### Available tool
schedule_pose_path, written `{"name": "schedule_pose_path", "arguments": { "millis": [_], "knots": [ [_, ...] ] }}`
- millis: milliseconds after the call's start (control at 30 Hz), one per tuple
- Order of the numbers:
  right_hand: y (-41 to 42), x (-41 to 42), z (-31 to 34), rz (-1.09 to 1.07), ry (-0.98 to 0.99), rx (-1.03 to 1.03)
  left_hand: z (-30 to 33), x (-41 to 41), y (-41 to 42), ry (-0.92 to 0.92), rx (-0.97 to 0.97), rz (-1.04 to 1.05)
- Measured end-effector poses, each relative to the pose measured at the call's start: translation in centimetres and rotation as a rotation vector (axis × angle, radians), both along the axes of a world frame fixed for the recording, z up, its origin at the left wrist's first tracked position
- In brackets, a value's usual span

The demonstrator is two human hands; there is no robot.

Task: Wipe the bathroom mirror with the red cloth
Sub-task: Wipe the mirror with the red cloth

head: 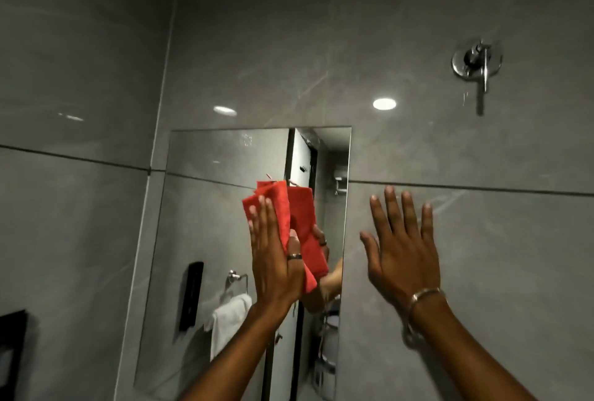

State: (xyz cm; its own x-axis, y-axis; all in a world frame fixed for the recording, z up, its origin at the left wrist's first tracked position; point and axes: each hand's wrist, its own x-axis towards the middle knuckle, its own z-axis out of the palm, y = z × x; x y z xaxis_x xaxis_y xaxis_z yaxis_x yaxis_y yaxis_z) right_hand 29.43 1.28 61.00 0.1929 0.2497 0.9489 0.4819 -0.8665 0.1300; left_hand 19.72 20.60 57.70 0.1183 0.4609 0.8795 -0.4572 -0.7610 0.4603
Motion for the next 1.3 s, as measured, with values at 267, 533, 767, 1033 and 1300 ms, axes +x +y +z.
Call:
{"name": "schedule_pose_path", "arguments": {
  "millis": [267,533,767,1033,1300],
  "knots": [
    [-0.1,2.2,-1.6,-0.014,-0.145,-0.026,3.4,5.5,-0.9,0.114,0.408,0.281],
    [-0.2,1.9,-1.6,-0.032,-0.144,-0.034,9.9,5.2,1.9,0.154,0.302,0.507],
    [-0.1,1.8,-1.6,-0.029,-0.17,-0.029,13.8,5.2,3.2,0.12,0.927,0.473],
    [0.1,1.7,-1.5,-0.051,-0.138,-0.038,14.9,6.1,-0.5,0.147,0.501,0.488],
    [-0.1,1.4,-1.5,-0.033,-0.114,-0.034,7.3,5.8,-0.5,0.112,0.833,0.415]
  ]
}}
